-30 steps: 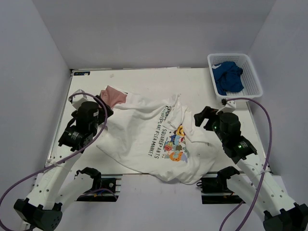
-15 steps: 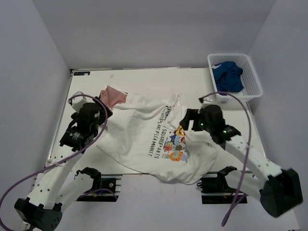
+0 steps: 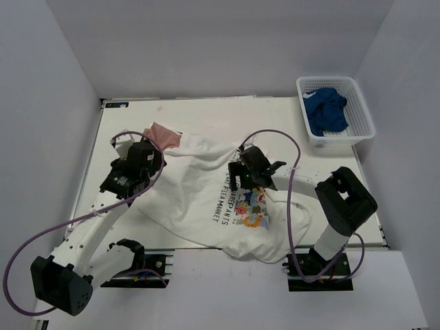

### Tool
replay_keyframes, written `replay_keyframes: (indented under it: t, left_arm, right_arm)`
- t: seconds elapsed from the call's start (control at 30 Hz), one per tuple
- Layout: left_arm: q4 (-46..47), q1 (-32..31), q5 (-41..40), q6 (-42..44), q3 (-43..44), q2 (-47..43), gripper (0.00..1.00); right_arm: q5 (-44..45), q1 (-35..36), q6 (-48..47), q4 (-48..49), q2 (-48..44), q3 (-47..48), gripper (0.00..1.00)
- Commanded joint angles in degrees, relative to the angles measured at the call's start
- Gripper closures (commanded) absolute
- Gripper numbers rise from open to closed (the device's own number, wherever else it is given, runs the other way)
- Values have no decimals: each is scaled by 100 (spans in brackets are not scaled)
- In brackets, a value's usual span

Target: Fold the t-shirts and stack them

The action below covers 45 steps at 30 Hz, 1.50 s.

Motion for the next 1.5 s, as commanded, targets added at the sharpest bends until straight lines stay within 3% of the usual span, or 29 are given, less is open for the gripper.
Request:
replay_keyframes:
  t: [0.0, 0.2, 0.37, 0.63, 0.73, 0.83, 0.97, 1.1, 1.2, 1.4, 1.47]
  left_arm:
    - [345, 33, 60, 204, 130, 165, 0]
    - [461, 33, 219, 310, 437, 860, 0]
    - [461, 33, 158, 310, 920, 1633, 0]
    - [434, 86, 105, 547, 1598, 2943, 0]
    - [434, 200, 105, 547, 1703, 3400, 0]
    - [601, 332, 271, 626, 1704, 3867, 0]
    - [795, 534, 553, 793, 1827, 4612, 0]
    - [795, 841, 649, 740, 2116, 5421, 0]
    - [760, 1272, 1116, 548, 2546, 6088, 0]
    - [-179, 2045, 756, 248, 4400, 7302, 0]
    - [-303, 2168, 300, 441, 4900, 7452, 0]
  right_arm:
    - [676, -294, 407, -525, 151, -144, 10]
    - [561, -1365, 662, -560, -655, -1225, 10]
    - [807, -1824, 600, -999, -1272, -1691, 10]
    - [421, -2255, 38, -1333, -1870, -1341, 10]
    - [667, -2360, 29, -1456, -2327, -1139, 10]
    - [131, -2308, -268, -1562, -2644, -971, 10]
    - [-1210, -2317, -392, -1036, -3065, -1112, 10]
    - [-1556, -2326, -489, -693, -3154, -1173, 10]
    - [-1566, -2326, -472, -631, -2962, -1077, 10]
    - [-1355, -2343, -525, -657, -2592, -875, 10]
    - [-1337, -2352, -568, -613, -2452, -796, 10]
